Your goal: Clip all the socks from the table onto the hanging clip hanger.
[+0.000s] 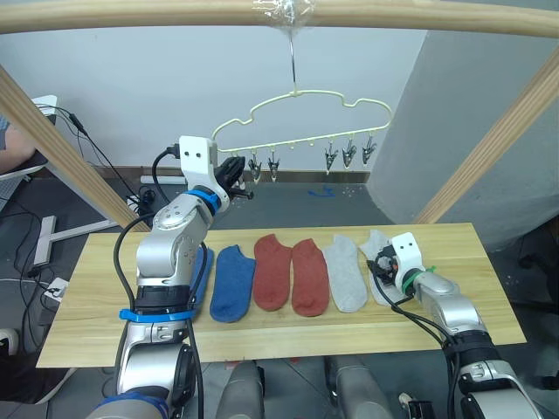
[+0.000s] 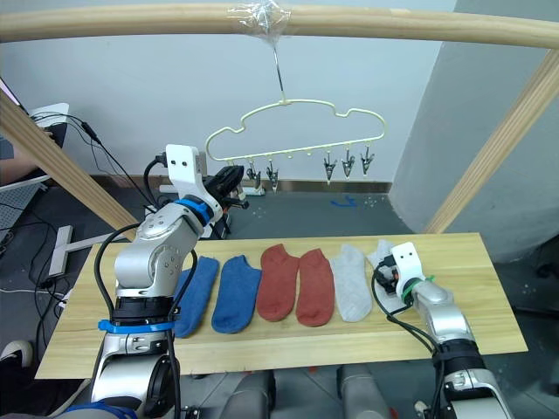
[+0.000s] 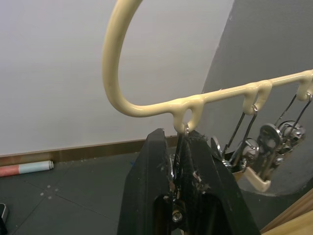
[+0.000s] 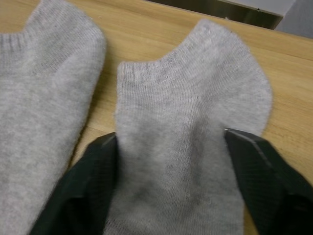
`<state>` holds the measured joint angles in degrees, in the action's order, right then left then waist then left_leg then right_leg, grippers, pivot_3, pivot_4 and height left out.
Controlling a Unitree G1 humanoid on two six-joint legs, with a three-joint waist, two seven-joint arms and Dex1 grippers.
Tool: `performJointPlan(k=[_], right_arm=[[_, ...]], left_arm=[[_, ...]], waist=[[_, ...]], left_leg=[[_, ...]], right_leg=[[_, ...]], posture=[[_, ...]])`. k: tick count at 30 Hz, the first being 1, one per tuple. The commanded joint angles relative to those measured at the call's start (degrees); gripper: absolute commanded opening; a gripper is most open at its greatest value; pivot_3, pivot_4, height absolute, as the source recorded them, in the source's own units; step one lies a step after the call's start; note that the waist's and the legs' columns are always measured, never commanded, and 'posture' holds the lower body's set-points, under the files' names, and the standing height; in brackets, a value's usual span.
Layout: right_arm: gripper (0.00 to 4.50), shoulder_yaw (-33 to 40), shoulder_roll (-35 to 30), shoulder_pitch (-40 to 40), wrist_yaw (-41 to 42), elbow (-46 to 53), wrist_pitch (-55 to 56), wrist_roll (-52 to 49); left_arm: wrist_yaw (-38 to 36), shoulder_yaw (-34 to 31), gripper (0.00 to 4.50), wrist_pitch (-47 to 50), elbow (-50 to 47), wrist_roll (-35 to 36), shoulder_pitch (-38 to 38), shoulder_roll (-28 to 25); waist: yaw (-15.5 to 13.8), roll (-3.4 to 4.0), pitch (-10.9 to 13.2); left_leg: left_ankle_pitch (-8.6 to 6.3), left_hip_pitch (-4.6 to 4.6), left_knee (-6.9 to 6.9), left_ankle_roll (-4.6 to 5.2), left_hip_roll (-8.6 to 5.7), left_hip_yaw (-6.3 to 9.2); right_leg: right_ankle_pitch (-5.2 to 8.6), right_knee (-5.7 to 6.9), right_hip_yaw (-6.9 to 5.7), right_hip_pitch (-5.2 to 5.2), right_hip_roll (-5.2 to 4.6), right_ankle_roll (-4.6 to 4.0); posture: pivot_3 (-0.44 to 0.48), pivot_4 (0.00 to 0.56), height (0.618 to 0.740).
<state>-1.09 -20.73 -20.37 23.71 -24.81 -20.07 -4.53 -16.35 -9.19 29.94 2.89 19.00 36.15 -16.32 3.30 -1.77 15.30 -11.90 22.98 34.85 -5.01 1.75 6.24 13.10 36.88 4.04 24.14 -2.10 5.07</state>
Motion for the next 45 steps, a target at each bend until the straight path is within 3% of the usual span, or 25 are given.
performJointPlan(k=[1,6,7,14,18,23,30,45], right_arm=[[1.84,-0.07,-0.06,1.65,0.84,-1.91,-1.26,0.34],[0.11,-0.2,-0.49,2.97,1.54,-1.68,-0.27,0.52],[0.02,-0.18,-0.69,3.68,1.79,-0.91,1.05,0.59],[0.02,-5.96,-7.62,9.86,6.18,15.33,15.99,7.21],[0.02,-7.5,-8.26,10.86,6.11,24.99,17.13,9.51],[0.02,-12.75,-5.29,8.45,7.17,35.62,16.7,11.6],[0.02,-18.99,2.24,0.91,4.9,32.79,17.66,15.76],[0.02,-21.0,7.72,-6.94,4.17,25.34,19.87,18.38]], left_arm=[[0.32,-0.56,0.0,0.03,-1.0,-0.03,-0.07,-0.39],[0.12,-0.34,0.0,-0.22,-0.72,-0.19,-0.16,-0.32],[-0.06,-0.38,0.0,0.26,-1.0,0.16,0.01,-0.33],[0.61,-4.08,0.0,9.28,-4.09,7.44,0.08,0.96],[3.12,-8.34,0.0,16.73,-4.73,13.62,0.96,2.41],[8.11,-17.3,0.0,27.85,-2.51,26.47,4.35,5.33],[14.08,-24.22,0.0,34.36,1.25,37.63,8.13,6.79],[15.93,-22.19,0.0,34.76,0.27,42.29,7.57,5.45]], waist=[[0.0,0.0,0.0],[-0.05,-0.02,-0.02],[-0.06,-0.02,-0.02],[-0.32,0.0,0.0],[0.0,-0.01,0.0],[-0.1,-0.03,0.01],[-0.49,-0.07,0.04],[-1.4,-0.08,0.04]], left_leg=[[0.0,-0.01,0.0,0.0,0.0,0.0],[0.0,-0.03,0.01,0.0,0.0,0.0],[0.0,-0.03,0.01,0.0,0.0,0.0],[-0.01,0.04,-0.01,-0.01,-0.03,-0.02],[0.0,-0.03,0.0,-0.01,-0.01,0.0],[0.03,-0.01,0.03,-0.05,-0.01,0.07],[0.02,0.05,0.01,-0.08,-0.02,0.08],[0.04,0.04,0.0,-0.14,-0.02,0.11]], right_leg=[[0.0,0.0,0.0,0.0,0.0,0.0],[-0.01,0.0,0.0,-0.05,0.0,0.01],[-0.01,0.0,0.0,-0.05,0.0,0.01],[0.01,-0.04,0.02,0.01,-0.03,0.02],[0.01,0.05,0.01,0.02,-0.01,0.04],[0.0,0.04,-0.02,0.01,-0.01,0.06],[0.0,-0.01,-0.04,0.03,-0.01,0.05],[0.0,0.0,-0.07,0.03,-0.02,0.04]], posture=[[0.034,0.255,0.74],[0.044,0.25,0.74],[0.053,0.249,0.74],[0.079,0.244,0.74],[0.086,0.242,0.74],[0.075,0.248,0.74],[0.051,0.247,0.74],[0.052,0.244,0.74]])
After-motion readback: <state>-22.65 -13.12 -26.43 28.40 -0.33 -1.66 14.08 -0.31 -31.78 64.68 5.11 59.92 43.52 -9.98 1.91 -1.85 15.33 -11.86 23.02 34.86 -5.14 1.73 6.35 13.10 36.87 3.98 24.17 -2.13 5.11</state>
